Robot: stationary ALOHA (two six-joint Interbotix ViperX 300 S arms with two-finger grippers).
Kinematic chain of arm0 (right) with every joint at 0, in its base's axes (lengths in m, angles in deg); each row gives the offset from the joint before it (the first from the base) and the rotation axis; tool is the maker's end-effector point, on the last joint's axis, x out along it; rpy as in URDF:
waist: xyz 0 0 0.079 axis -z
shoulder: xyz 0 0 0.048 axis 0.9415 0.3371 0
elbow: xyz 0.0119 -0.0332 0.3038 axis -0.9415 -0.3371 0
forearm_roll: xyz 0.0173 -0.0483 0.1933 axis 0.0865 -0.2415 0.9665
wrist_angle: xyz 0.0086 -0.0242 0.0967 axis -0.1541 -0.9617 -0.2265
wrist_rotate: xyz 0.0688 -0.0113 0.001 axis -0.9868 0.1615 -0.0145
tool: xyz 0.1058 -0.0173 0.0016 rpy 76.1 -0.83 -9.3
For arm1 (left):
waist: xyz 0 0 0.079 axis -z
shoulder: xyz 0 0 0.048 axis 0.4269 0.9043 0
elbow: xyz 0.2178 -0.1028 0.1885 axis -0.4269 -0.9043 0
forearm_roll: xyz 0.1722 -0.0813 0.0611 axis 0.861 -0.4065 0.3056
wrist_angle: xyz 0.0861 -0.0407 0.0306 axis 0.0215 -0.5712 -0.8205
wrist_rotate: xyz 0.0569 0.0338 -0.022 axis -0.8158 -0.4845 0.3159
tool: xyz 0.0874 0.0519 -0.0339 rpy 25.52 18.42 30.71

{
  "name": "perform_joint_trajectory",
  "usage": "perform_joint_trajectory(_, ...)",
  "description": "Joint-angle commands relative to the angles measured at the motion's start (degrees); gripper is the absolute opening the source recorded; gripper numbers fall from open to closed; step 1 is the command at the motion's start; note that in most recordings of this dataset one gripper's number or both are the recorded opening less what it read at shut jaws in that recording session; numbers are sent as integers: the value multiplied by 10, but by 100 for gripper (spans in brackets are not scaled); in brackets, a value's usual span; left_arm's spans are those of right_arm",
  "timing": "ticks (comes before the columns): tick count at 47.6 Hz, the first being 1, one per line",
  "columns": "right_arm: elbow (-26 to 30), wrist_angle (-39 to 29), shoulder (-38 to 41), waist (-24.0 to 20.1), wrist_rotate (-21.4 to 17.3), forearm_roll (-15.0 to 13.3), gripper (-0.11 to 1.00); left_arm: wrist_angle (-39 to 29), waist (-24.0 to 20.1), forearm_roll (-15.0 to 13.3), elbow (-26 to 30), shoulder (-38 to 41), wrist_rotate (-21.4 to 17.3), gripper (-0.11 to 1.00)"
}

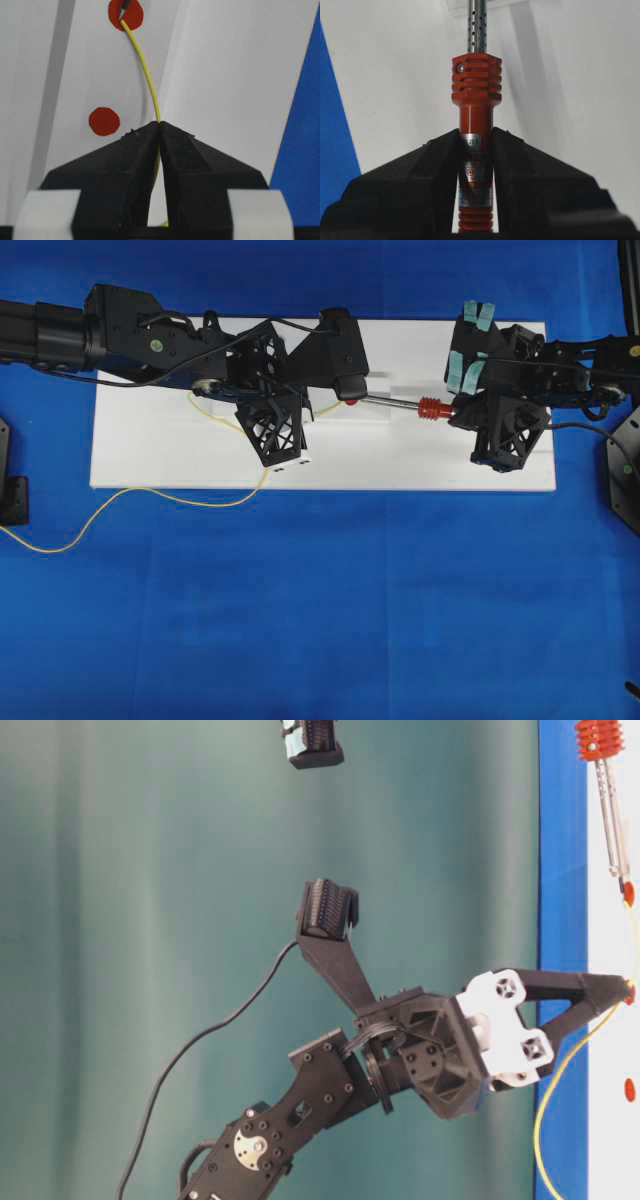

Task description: Touch the tip of the soldering iron to the tip of the solder at the mark.

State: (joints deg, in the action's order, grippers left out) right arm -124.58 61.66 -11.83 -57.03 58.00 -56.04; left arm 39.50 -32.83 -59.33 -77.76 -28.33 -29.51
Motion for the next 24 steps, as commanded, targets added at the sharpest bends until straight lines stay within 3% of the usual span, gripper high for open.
perform_joint_trajectory(1, 13, 1, -3, 1, 0, 0, 6, -3, 1, 1, 16, -7, -1, 3)
perform_joint_trajectory(24, 18, -5, -3, 1, -1, 0, 6, -13, 1, 1, 17, -7, -1, 3)
